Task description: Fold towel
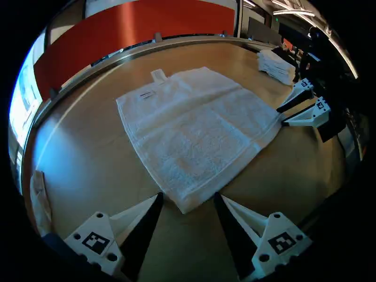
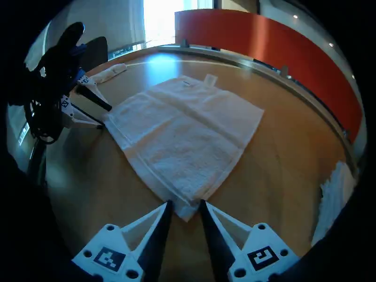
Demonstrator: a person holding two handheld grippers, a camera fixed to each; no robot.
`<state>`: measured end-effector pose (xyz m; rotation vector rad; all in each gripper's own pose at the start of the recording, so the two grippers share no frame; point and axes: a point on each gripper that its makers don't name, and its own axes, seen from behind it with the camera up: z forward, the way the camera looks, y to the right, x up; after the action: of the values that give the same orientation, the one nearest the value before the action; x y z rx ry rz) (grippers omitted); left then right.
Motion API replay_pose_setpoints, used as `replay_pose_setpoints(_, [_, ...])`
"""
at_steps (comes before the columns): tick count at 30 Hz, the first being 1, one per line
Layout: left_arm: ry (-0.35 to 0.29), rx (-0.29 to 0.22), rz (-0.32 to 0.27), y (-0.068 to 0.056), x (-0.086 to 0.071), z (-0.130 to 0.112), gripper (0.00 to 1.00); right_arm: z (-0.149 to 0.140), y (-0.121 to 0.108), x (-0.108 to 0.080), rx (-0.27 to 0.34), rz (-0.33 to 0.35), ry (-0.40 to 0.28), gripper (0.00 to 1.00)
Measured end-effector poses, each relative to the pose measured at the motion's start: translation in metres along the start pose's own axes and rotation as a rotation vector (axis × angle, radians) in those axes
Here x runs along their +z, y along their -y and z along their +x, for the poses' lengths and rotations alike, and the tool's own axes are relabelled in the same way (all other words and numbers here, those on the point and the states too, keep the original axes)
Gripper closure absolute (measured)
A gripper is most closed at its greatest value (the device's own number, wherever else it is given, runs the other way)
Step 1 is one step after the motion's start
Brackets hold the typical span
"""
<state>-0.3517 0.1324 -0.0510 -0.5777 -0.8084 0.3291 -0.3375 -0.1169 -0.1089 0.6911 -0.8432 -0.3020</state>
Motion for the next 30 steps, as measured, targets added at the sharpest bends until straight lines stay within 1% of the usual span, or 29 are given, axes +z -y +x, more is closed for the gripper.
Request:
replay_pose_setpoints(2, [0.003, -0.001, 0.000, 0.000, 0.000, 0.000, 0.24, 0.000, 0.000, 0.000, 0.003, -0.001, 0.002, 0.63])
replay_pose_setpoints(5, [0.008, 0.000, 0.000, -0.001, -0.001, 0.000, 0.36, 0.000, 0.002, 0.000, 0.000, -0.001, 0.003, 0.70])
replay_pose_setpoints(8, [0.010, -0.004, 0.002, -0.001, 0.000, 0.000, 0.47, 0.000, 0.003, 0.000, 0.002, -0.001, 0.005, 0.74])
replay_pose_setpoints(10, [0.011, -0.004, 0.003, -0.001, 0.000, -0.001, 0.49, 0.001, 0.004, 0.000, 0.008, -0.002, 0.006, 0.75])
replay_pose_setpoints(12, [0.012, -0.007, 0.007, 0.000, 0.000, -0.001, 0.57, 0.001, 0.004, -0.001, 0.016, -0.002, 0.005, 0.76])
replay_pose_setpoints(14, [0.014, -0.016, 0.019, 0.002, 0.000, -0.001, 0.74, 0.003, 0.005, -0.001, 0.023, 0.001, 0.003, 0.77])
replay_pose_setpoints(16, [0.015, -0.029, 0.027, 0.003, 0.000, 0.000, 0.80, 0.005, 0.006, -0.001, 0.027, 0.006, -0.003, 0.78])
replay_pose_setpoints(22, [0.017, -0.056, 0.038, 0.004, -0.001, 0.001, 0.86, 0.016, 0.008, -0.004, 0.033, 0.008, -0.021, 0.82])
replay_pose_setpoints(26, [0.018, -0.082, 0.037, 0.004, -0.004, 0.003, 0.87, 0.026, 0.007, -0.009, 0.035, 0.004, -0.042, 0.82])
replay_pose_setpoints(30, [0.004, -0.105, 0.041, 0.006, -0.012, 0.012, 0.87, 0.037, 0.004, -0.016, 0.036, 0.002, -0.064, 0.82])
